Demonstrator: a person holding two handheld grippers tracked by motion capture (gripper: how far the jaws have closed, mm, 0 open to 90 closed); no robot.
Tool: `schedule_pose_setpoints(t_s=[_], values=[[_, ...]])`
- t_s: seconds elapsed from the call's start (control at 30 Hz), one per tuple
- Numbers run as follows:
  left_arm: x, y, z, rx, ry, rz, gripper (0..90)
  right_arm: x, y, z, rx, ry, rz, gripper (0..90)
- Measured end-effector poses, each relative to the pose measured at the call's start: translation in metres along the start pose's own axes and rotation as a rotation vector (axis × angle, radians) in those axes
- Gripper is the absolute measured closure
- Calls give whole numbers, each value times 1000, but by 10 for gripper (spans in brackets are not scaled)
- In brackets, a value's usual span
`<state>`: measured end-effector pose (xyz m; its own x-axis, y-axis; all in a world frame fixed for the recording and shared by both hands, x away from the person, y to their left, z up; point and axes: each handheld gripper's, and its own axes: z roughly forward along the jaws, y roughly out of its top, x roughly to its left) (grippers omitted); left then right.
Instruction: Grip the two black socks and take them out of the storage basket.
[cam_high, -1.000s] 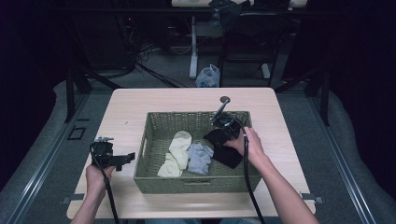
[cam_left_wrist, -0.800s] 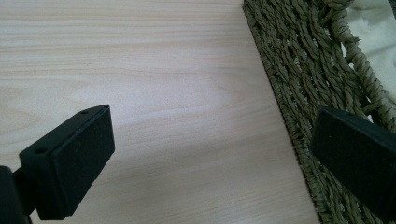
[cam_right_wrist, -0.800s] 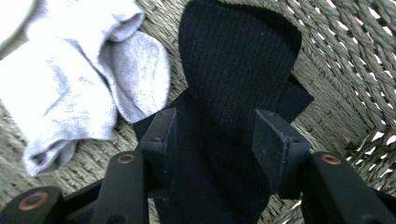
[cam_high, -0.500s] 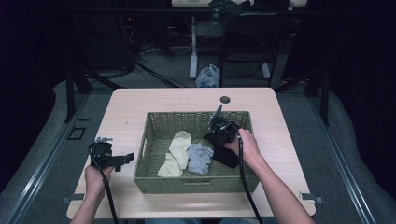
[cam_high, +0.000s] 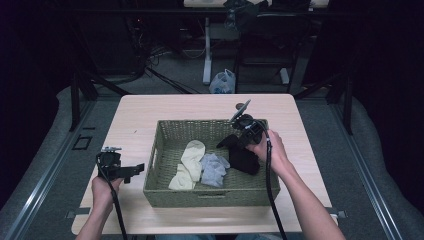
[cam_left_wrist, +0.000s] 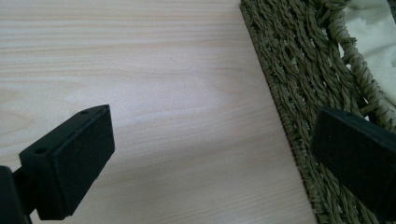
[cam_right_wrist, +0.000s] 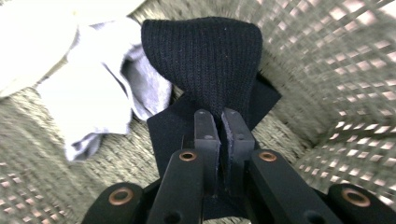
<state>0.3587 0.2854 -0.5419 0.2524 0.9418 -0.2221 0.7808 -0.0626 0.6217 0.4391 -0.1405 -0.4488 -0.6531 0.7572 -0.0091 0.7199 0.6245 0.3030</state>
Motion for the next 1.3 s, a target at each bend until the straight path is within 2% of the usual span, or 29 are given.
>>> schedule_pose_setpoints(t_s=[0.07, 0.1, 0.13, 0.17, 0.23, 0.27, 0.3, 0.6, 0.83, 1.3], values=[[0, 0, 0, -1, -2, 2, 2, 0, 1, -4, -7, 11, 1, 869], [0, 0, 0, 0, -2, 2, 2, -1, 1, -16, -32, 2, 2, 869], [0, 0, 0, -4, 0, -1, 2, -1, 1, -16, -32, 2, 2, 869], [0, 0, 0, 2, -2, -1, 2, -2, 2, -26, -48, 7, 9, 870], [0, 0, 1, -5, -2, -3, 2, -4, 3, -31, -48, 3, -2, 870], [0, 0, 1, -4, -2, -4, 2, -5, 3, -37, -68, 2, 10, 871], [1, 1, 0, 14, -6, -1, 2, -6, 4, -40, -62, 1, 5, 870], [-2, 1, 2, 6, -3, 7, 2, -9, 9, -68, -113, 17, 8, 871], [-1, 1, 2, 8, -4, 4, 2, -10, 13, -79, -114, 15, -2, 871], [-1, 2, 3, 14, -8, 12, 2, -13, 19, -97, -141, 25, 10, 871]])
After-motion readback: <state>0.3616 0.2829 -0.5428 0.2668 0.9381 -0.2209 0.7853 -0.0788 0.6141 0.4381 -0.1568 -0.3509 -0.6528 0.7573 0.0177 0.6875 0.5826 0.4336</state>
